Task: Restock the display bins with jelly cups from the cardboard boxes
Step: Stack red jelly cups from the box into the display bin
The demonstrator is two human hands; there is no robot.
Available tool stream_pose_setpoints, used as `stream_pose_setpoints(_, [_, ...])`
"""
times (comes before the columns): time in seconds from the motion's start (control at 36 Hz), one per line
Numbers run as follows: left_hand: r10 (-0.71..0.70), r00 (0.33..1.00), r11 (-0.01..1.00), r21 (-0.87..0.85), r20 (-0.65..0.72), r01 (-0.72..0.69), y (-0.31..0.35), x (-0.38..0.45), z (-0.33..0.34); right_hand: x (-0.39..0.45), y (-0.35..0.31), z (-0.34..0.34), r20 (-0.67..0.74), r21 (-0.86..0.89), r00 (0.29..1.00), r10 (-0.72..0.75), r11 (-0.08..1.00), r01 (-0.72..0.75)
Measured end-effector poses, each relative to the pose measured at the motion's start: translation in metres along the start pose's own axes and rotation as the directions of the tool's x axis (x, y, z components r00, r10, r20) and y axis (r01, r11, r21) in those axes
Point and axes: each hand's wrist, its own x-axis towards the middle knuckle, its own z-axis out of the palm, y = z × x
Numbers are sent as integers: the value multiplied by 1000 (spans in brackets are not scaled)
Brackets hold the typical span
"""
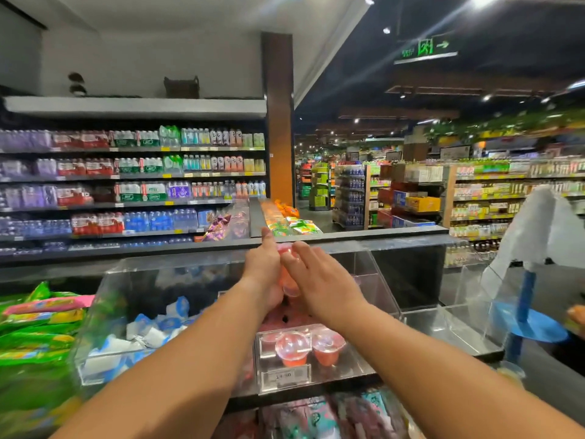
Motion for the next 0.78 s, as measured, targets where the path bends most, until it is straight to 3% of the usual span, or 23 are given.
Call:
stream_pose_setpoints(0.14, [68,997,997,30,-44,-67,0,-1,-1,4,-2,-8,42,26,999,-6,1000,5])
stream_pose_setpoints(0.19, [99,992,994,53,-80,-94,1,2,-3,4,-4,-11,118,121,993,32,992,-46])
stream_pose_setpoints(0.28, [248,958,950,228,-146,-212,4,7,-6,6,-3,-16,249,334,963,105,924,-187])
stream_pose_setpoints(0.36, [257,953,946,245,-159,-214,10,5,-4,16,3,-17,285,419,946,156,867,-269])
stream_pose_setpoints(0.39, [267,951,941,257,-157,-222,12,5,-3,20,6,-18,323,481,923,208,804,-350])
stream_pose_setpoints(0.47, [317,943,912,303,-97,-275,12,3,0,36,21,-20,495,651,757,427,395,-648])
stream_pose_setpoints(0.53, [378,926,867,357,-12,-349,9,2,4,43,36,-16,595,589,670,444,326,-739])
stream_pose_setpoints(0.61, [403,914,832,401,41,-384,1,3,9,49,50,-12,737,513,577,353,263,-817])
stream_pose_setpoints(0.67, [380,920,826,412,95,-384,-3,8,11,51,59,-8,794,455,527,302,278,-846])
stream_pose_setpoints(0.78, [380,901,768,473,208,-432,-12,12,10,54,68,-1,824,355,500,268,443,-823])
